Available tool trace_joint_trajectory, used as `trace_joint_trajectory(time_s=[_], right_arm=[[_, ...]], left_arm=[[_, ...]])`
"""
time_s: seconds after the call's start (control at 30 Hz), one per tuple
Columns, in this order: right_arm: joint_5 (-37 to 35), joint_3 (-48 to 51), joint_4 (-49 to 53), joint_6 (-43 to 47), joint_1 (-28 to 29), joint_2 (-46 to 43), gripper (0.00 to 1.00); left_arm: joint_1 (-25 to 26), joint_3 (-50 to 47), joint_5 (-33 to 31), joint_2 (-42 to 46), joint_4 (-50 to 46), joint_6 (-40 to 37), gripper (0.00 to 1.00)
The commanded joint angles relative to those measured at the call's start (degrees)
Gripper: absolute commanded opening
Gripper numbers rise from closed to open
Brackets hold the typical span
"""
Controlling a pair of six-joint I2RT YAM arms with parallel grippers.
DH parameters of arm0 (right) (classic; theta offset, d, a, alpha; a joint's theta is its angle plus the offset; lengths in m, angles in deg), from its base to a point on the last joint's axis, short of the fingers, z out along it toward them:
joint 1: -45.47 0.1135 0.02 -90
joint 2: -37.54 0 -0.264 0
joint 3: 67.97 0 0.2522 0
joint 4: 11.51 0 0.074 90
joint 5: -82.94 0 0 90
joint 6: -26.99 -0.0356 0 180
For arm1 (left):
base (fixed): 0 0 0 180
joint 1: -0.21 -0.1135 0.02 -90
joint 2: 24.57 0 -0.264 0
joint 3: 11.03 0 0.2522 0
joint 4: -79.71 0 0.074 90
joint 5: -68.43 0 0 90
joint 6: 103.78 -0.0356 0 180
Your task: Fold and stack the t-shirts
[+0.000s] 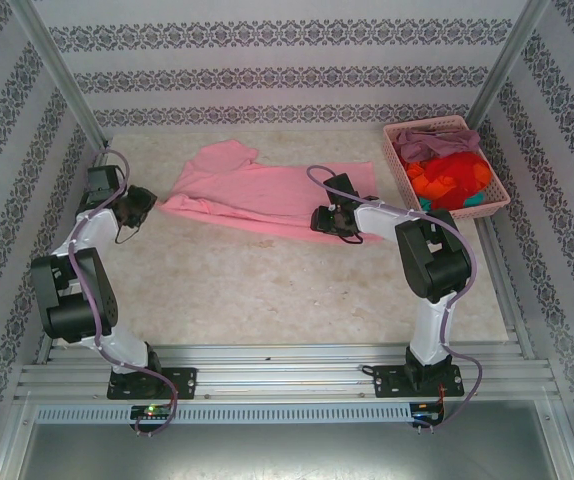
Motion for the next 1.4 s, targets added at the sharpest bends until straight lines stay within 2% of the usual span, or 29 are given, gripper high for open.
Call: trace_joint_trajectory(time_s=[0.0,0.1,0.2,0.37,0.47,0.6,0.8,0.97,1.13,1.37], right_arm=[[-1.2,0.7,6.5,0.1,-0.6,3.0,0.5],[-1.2,0.8,6.4,0.1,-0.6,2.3,0.51],[-1.1,0.7,6.2,0.2,-0.5,1.8,0.51],[-0.4,0.8,4.8,0.4,0.4,0.5,0.51],[-0.7,1.2,2.7,0.8,1.6,-1.7,0.52],[-3.1,3.0,-1.6,1.7,3.6,-5.6,0.53],[-3.4,3.7,-2.8,1.9,5.7,-5.9,0.59],[-2.5,3.3,-0.1,0.6,5.4,-2.2,0.58],[-3.4,5.5,4.0,-0.1,5.1,-3.1,0.56],[0.0,15.5,3.8,-4.2,6.4,-7.4,0.54]], left_arm=[[-0.7,-1.0,0.4,-0.6,-1.3,0.3,0.49],[-0.2,-1.0,-1.3,1.1,-1.8,0.6,0.74],[1.4,-0.9,-3.2,2.9,-2.4,0.2,0.85],[7.2,-0.9,-2.6,2.2,-0.3,1.2,0.83],[11.0,-0.9,-0.7,-1.3,3.4,3.2,0.77],[13.9,0.6,1.5,-7.9,7.5,5.5,0.75],[13.0,-1.0,0.2,-12.3,9.6,6.2,0.75],[11.6,-5.3,-0.5,-11.1,10.2,5.3,0.75],[11.1,-11.1,-0.8,-7.2,8.9,3.1,0.77],[11.1,-20.4,-1.0,1.3,5.5,1.1,0.79]])
